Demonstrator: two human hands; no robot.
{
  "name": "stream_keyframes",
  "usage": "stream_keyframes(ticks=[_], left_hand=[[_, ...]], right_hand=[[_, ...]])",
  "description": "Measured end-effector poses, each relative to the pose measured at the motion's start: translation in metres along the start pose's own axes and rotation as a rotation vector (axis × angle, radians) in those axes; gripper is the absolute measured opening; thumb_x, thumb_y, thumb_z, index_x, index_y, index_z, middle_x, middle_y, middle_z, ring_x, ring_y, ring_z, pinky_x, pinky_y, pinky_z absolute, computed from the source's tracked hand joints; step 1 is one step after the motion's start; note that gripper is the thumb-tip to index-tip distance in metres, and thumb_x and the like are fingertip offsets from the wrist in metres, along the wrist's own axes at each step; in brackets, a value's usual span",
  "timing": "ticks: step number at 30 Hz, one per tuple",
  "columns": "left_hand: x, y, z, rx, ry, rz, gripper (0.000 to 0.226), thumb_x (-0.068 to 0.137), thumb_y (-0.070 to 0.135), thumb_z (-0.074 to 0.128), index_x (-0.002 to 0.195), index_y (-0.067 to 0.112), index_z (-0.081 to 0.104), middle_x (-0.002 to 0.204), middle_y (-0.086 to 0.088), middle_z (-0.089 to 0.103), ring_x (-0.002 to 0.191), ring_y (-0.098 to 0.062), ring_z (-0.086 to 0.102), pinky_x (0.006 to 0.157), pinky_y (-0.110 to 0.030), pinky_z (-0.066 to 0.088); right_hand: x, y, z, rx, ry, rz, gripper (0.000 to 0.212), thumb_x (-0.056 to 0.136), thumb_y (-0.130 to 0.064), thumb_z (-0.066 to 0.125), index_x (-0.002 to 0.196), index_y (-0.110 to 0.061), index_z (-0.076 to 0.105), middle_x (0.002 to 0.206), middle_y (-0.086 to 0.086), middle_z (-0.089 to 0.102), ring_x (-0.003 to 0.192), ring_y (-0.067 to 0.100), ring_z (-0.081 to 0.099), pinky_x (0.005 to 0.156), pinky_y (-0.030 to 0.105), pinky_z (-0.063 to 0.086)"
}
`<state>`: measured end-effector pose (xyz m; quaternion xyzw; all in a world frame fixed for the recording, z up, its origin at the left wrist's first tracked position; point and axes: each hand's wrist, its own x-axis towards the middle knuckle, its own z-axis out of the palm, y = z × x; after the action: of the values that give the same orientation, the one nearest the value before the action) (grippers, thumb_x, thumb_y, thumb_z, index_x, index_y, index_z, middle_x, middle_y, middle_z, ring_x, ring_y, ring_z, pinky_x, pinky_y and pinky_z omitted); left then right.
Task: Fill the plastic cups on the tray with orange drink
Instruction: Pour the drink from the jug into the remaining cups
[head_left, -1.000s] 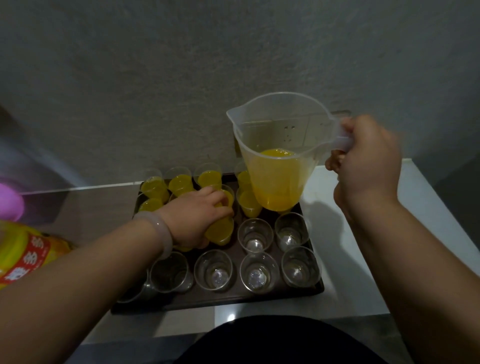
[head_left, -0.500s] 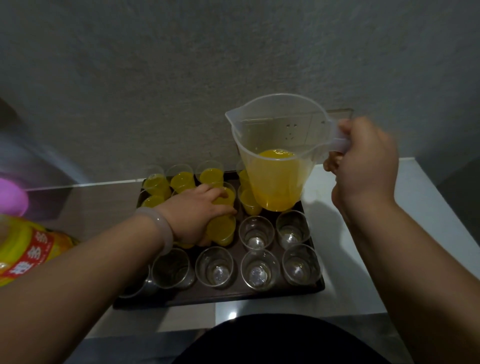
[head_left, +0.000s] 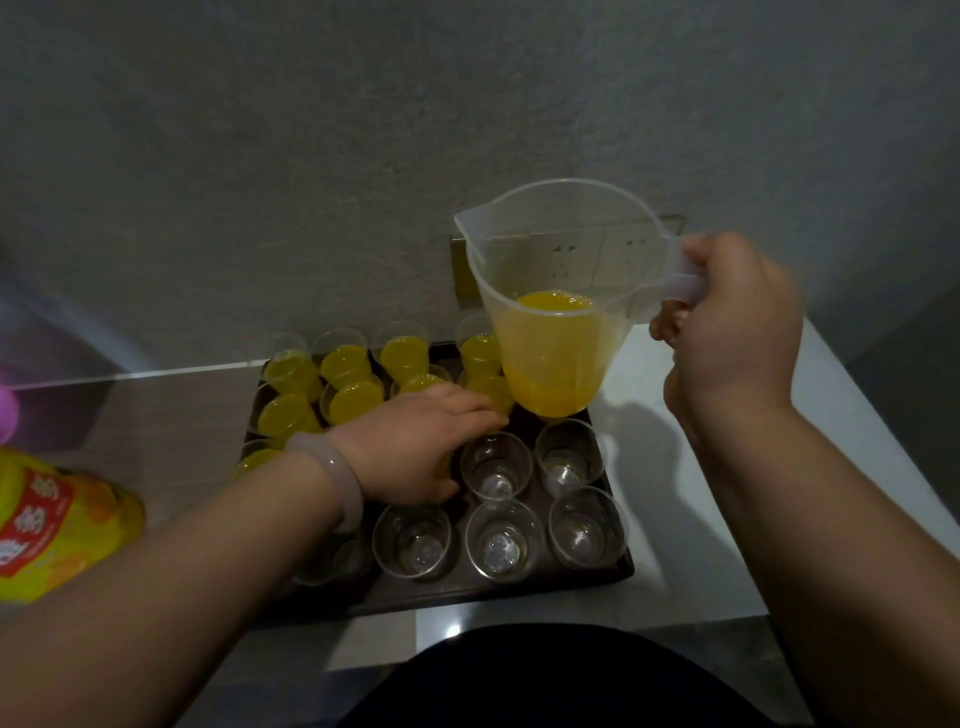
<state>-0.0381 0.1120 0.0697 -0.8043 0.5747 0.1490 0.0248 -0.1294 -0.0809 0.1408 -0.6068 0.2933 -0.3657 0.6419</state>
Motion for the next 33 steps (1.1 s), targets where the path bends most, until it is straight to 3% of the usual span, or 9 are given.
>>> stream_keyframes(ticks=[3, 11, 14, 20, 22, 24, 27, 30, 33], left_hand=[[0.007, 0.002, 0.005, 0.016, -0.037, 0.02, 0.083, 0.081, 0.034, 0.067, 0.15, 0.03, 0.02, 0.152, 0.01, 0.025, 0.134, -0.014, 0.023, 0.109, -0.035, 0.032], [0.017, 0.0, 0.011, 0.042, -0.065, 0.023, 0.081, 0.083, 0.042, 0.066, 0.15, 0.03, 0.021, 0.152, 0.009, 0.029, 0.137, -0.017, 0.022, 0.11, -0.037, 0.03], [0.017, 0.001, 0.01, 0.015, -0.048, 0.024, 0.08, 0.082, 0.04, 0.068, 0.149, 0.028, 0.025, 0.149, 0.007, 0.035, 0.134, -0.018, 0.025, 0.108, -0.039, 0.032], [0.011, -0.001, 0.0, -0.092, -0.001, -0.026, 0.081, 0.079, 0.042, 0.07, 0.147, 0.031, 0.027, 0.146, 0.012, 0.036, 0.133, -0.012, 0.025, 0.11, -0.034, 0.03], [0.007, -0.002, -0.005, -0.111, 0.017, -0.04, 0.083, 0.079, 0.042, 0.072, 0.148, 0.03, 0.027, 0.146, 0.011, 0.036, 0.133, -0.01, 0.026, 0.11, -0.024, 0.027], [0.0, -0.002, -0.012, -0.153, 0.056, -0.065, 0.085, 0.078, 0.042, 0.073, 0.148, 0.029, 0.026, 0.145, 0.011, 0.035, 0.132, -0.008, 0.028, 0.103, -0.014, 0.024], [-0.015, -0.001, -0.022, -0.3, 0.154, -0.15, 0.085, 0.075, 0.041, 0.076, 0.145, 0.027, 0.031, 0.137, 0.011, 0.04, 0.121, -0.001, 0.039, 0.097, -0.009, 0.033], [-0.033, -0.003, -0.029, -0.435, 0.309, -0.246, 0.078, 0.069, 0.042, 0.079, 0.136, 0.023, 0.044, 0.118, 0.009, 0.049, 0.106, -0.001, 0.05, 0.097, -0.02, 0.044], [-0.045, -0.01, -0.036, -0.422, 0.447, -0.339, 0.074, 0.064, 0.05, 0.076, 0.127, 0.024, 0.05, 0.112, 0.008, 0.049, 0.103, -0.005, 0.054, 0.095, -0.029, 0.048]], right_hand=[[0.002, 0.002, -0.001, -0.019, -0.004, -0.009, 0.025, 0.069, -0.026, 0.049, 0.048, -0.014, 0.05, 0.057, 0.008, 0.047, 0.053, 0.021, 0.041, 0.048, 0.03, 0.031], [0.005, 0.006, -0.003, -0.023, -0.052, -0.029, 0.031, 0.072, -0.025, 0.048, 0.042, -0.025, 0.058, 0.047, -0.003, 0.044, 0.046, 0.015, 0.038, 0.047, 0.029, 0.032], [0.005, 0.006, -0.004, 0.016, -0.049, 0.001, 0.03, 0.071, -0.028, 0.05, 0.042, -0.022, 0.054, 0.049, 0.001, 0.042, 0.046, 0.015, 0.036, 0.052, 0.035, 0.032], [0.004, 0.005, -0.002, 0.021, -0.026, 0.023, 0.028, 0.068, -0.031, 0.05, 0.042, -0.022, 0.054, 0.054, 0.006, 0.043, 0.051, 0.018, 0.036, 0.056, 0.039, 0.031], [0.003, 0.004, -0.001, 0.021, -0.011, 0.027, 0.028, 0.067, -0.031, 0.051, 0.041, -0.023, 0.054, 0.053, 0.005, 0.043, 0.051, 0.019, 0.036, 0.056, 0.039, 0.031], [0.002, 0.004, 0.0, 0.024, -0.008, 0.029, 0.028, 0.067, -0.031, 0.051, 0.04, -0.023, 0.053, 0.051, 0.002, 0.042, 0.049, 0.017, 0.036, 0.055, 0.039, 0.031], [0.0, 0.002, 0.0, 0.02, -0.017, 0.02, 0.029, 0.068, -0.03, 0.051, 0.04, -0.022, 0.052, 0.05, 0.002, 0.041, 0.047, 0.016, 0.035, 0.054, 0.038, 0.031], [-0.002, -0.001, 0.0, -0.008, -0.031, 0.006, 0.027, 0.069, -0.029, 0.05, 0.043, -0.021, 0.053, 0.051, 0.002, 0.044, 0.048, 0.017, 0.038, 0.052, 0.034, 0.032], [-0.003, -0.005, 0.001, -0.126, -0.077, -0.075, 0.026, 0.076, -0.02, 0.05, 0.05, -0.018, 0.053, 0.05, -0.002, 0.046, 0.05, 0.015, 0.042, 0.047, 0.031, 0.033]])
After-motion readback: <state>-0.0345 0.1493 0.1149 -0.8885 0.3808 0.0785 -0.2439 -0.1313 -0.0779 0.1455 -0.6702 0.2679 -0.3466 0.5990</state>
